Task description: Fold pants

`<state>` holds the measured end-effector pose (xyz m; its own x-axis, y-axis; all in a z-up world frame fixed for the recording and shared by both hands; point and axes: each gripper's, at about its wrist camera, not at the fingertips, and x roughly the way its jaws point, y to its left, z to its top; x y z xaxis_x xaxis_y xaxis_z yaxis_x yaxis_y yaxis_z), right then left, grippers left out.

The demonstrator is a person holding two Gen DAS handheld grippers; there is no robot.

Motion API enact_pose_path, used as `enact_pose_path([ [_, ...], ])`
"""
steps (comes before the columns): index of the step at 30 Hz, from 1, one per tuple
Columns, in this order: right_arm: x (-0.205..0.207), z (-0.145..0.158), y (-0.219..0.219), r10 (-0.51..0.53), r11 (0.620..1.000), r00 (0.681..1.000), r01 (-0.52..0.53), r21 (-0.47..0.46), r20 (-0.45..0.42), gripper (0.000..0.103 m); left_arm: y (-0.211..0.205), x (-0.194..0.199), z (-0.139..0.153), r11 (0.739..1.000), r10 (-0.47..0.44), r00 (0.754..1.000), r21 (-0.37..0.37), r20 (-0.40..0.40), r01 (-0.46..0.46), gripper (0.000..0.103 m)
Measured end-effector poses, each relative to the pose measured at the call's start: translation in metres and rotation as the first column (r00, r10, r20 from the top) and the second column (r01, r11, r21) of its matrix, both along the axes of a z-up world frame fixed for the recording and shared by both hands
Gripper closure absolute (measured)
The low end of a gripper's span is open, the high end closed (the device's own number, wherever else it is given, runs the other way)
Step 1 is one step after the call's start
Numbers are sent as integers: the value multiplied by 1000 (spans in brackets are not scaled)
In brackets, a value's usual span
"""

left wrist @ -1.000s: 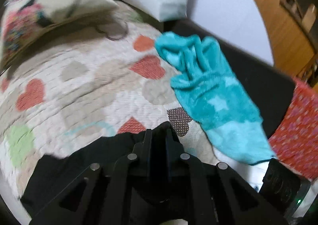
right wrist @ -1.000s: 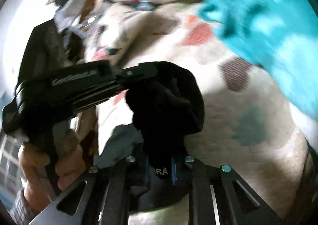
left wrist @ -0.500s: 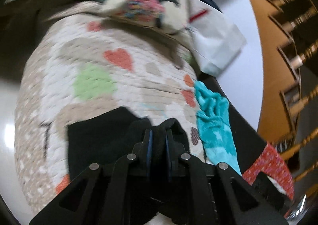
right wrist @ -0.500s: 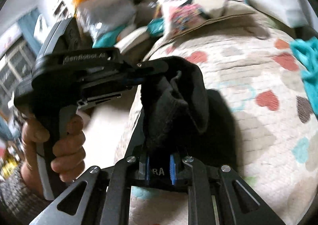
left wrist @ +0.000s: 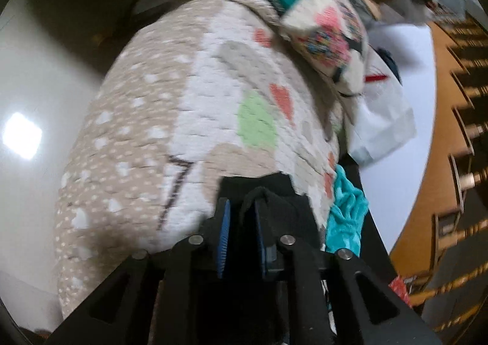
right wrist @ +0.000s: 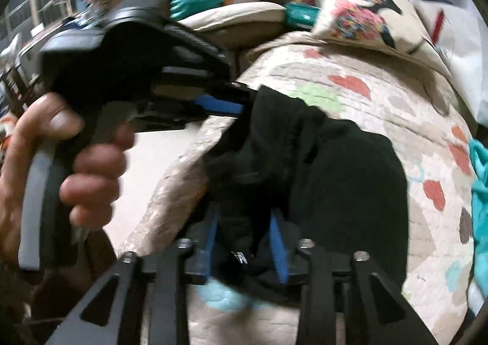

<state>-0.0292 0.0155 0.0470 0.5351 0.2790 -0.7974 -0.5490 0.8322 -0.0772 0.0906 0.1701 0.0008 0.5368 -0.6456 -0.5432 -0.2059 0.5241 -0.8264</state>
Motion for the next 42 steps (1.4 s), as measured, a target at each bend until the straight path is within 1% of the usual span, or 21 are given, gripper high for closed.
enact_pose_path([
  [3,-14,-3,15,75,997,997,-74,-30,34,46,9,-4,-5,1000,31,999,-4,-27,-31,84],
  [5,-21,-5,21,107,994,993,-106,-37,42,32,18,-7,-3,996,85,996,10,-38,-85,79],
  [6,-23,-6,22,117,993,992,-116,-33,37,27,25,-10,-3,992,122,991,7,-46,-122,74],
  [7,-23,-7,23,122,992,992,-121,-31,31,25,31,-12,-3,987,157,986,-6,-56,-158,70],
  [8,-24,-9,22,124,992,992,-123,-29,29,22,37,-14,-3,983,182,981,-13,-67,-183,70],
  [10,-25,-9,20,124,992,992,-123,-24,27,20,45,-21,2,973,231,970,1,-81,-231,70],
  [11,-25,-8,16,124,992,992,-124,-19,18,20,44,-22,9,972,233,970,17,-66,-233,70],
  [14,-30,-1,7,140,990,990,-140,-2,-7,20,25,-23,39,978,171,985,122,12,-171,70],
  [15,-32,2,1,148,989,989,-147,9,-18,20,14,-21,50,979,128,991,154,42,-133,70],
  [18,-37,12,-20,149,988,987,-146,52,-63,20,-16,-13,67,977,30,996,210,82,-47,66],
  [19,-38,16,-30,136,989,988,-131,73,-73,20,-25,-10,68,974,2,996,226,87,-21,62],
  [21,-38,22,-53,91,991,992,-81,109,-84,20,-43,-1,63,961,-37,997,275,64,18,56],
  [24,-32,29,-90,-15,987,994,32,159,-108,20,-51,14,36,939,-24,999,343,-30,32,54],
  [25,-28,30,-104,-58,982,991,78,172,-118,20,-48,18,24,942,-7,998,336,-64,28,49],
  [27,-19,32,-126,-134,969,982,158,192,-133,20,-39,18,9,957,27,995,290,-100,3,40],
  [28,-13,36,-136,-173,957,975,200,209,-140,20,-35,16,6,964,46,993,264,-105,-17,39],
  [29,-8,39,-147,-212,942,966,243,231,-149,20,-31,13,6,971,55,993,238,-100,-30,39],
  [31,4,48,-167,-277,908,945,316,275,-172,20,-27,8,11,974,59,995,223,-83,-39,39],
  [35,33,59,-191,-369,846,899,431,315,-237,20,-19,-6,28,961,87,995,269,-47,-71,39],
  [40,60,63,-190,-381,808,875,472,353,-298,20,-4,-31,40,957,160,986,252,-40,-145,39],
  [42,68,58,-187,-370,795,875,472,382,-311,20,-11,-45,49,953,159,987,263,-22,-148,39],
])
